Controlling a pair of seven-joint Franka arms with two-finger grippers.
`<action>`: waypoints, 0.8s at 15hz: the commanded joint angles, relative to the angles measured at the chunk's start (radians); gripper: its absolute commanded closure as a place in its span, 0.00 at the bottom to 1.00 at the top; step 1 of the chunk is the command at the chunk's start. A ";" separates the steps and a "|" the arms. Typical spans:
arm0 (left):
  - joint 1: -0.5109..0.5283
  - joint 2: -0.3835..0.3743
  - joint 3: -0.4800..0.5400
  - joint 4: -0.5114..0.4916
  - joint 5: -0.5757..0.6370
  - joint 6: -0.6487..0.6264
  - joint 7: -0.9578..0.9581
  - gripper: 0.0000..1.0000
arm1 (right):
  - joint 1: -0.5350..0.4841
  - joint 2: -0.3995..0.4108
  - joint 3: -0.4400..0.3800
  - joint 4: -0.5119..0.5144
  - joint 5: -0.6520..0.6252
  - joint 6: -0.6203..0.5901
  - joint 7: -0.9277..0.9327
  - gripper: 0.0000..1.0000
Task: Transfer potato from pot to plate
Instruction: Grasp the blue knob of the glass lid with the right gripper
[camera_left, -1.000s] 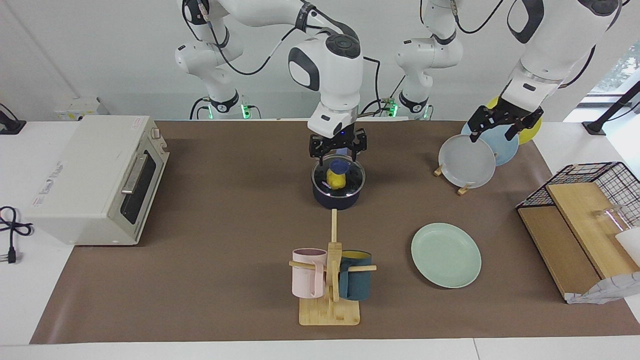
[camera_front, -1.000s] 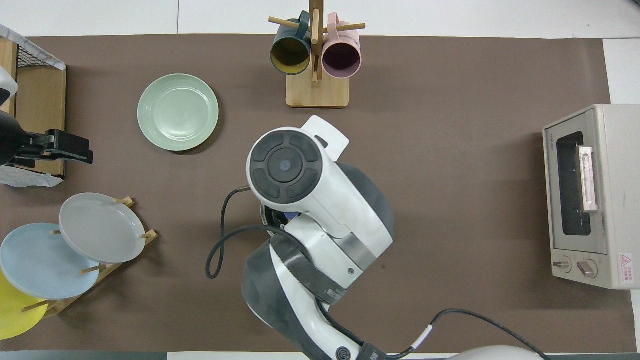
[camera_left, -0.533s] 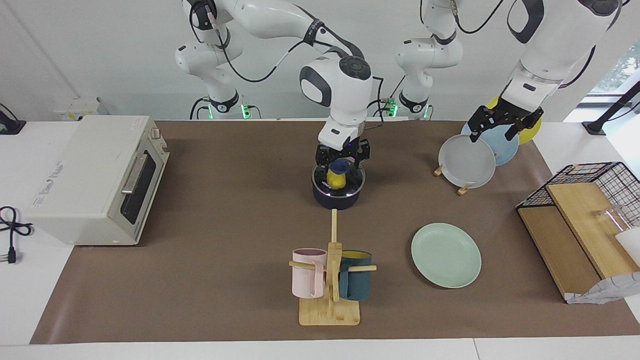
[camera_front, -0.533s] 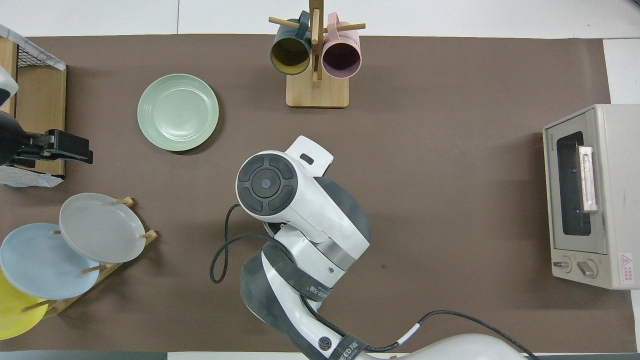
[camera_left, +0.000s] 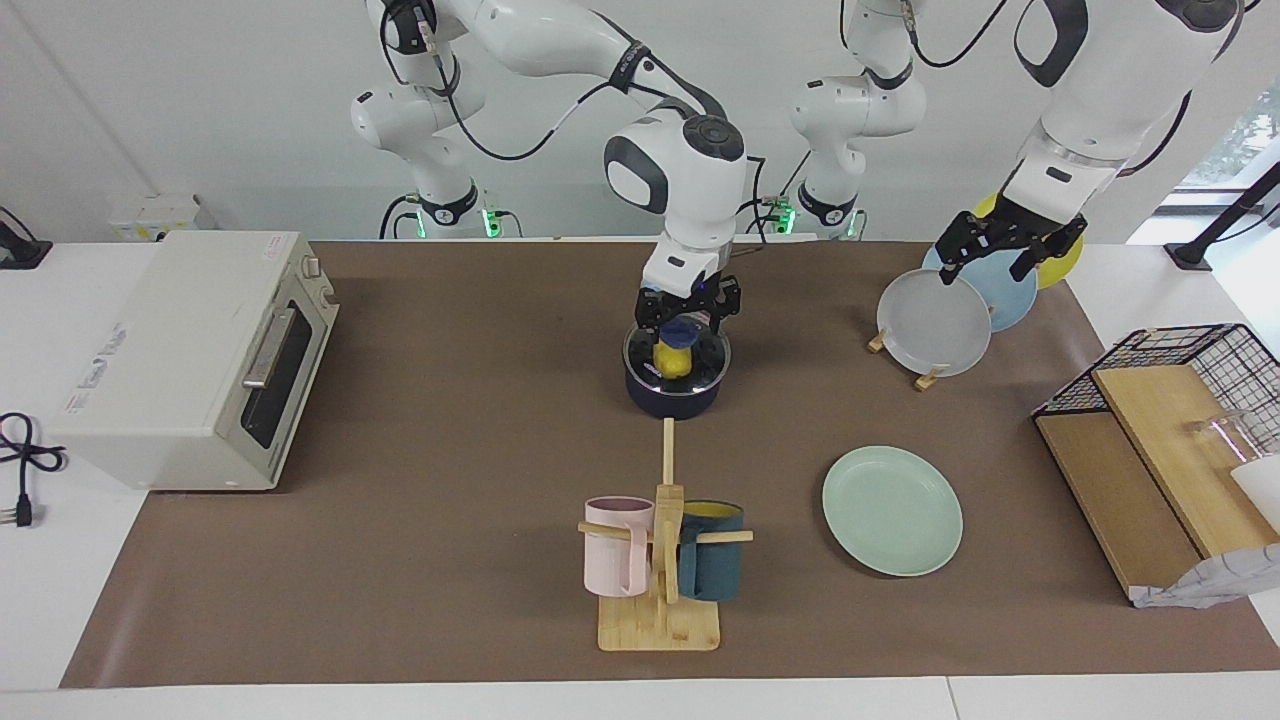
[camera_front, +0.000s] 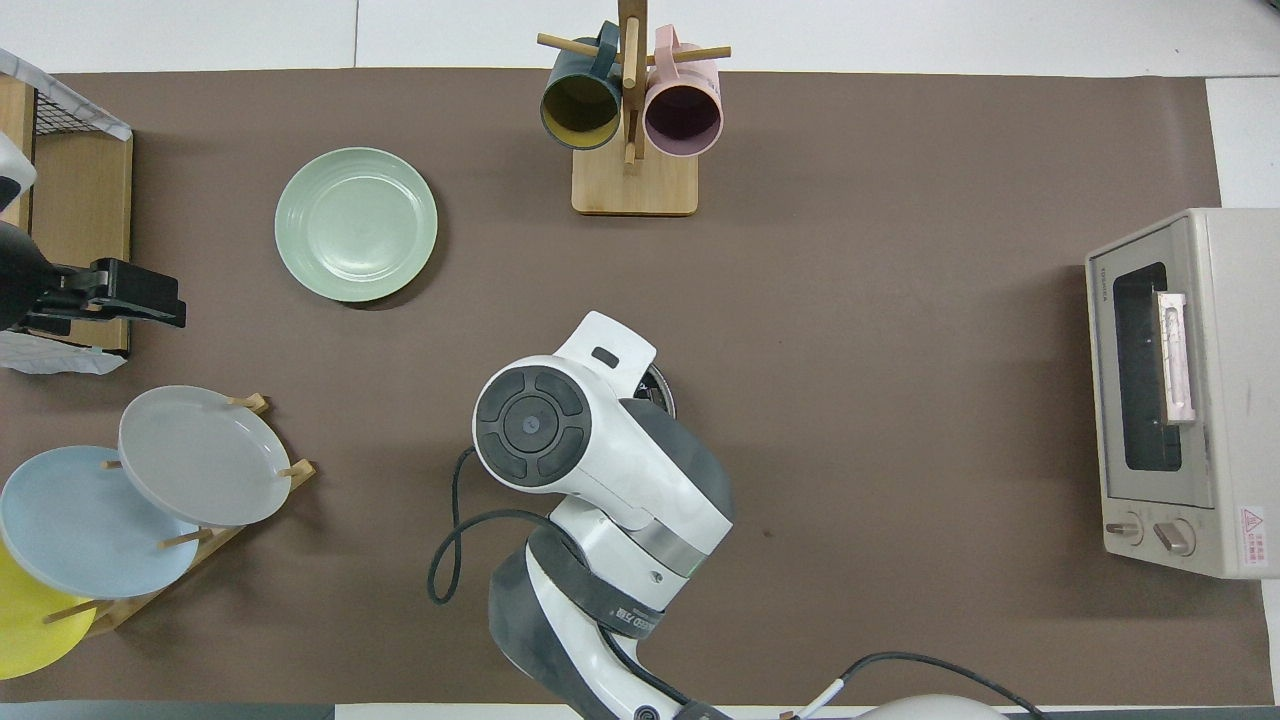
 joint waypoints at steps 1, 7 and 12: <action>0.011 -0.018 -0.008 -0.007 0.018 -0.014 0.007 0.00 | -0.007 -0.036 0.003 -0.045 -0.021 0.024 -0.009 0.07; 0.011 -0.018 -0.008 -0.007 0.018 -0.014 0.007 0.00 | -0.007 -0.034 0.003 -0.040 -0.021 0.021 -0.012 0.82; 0.011 -0.018 -0.008 -0.007 0.018 -0.014 0.007 0.00 | -0.018 -0.042 0.003 0.001 -0.021 -0.035 -0.017 1.00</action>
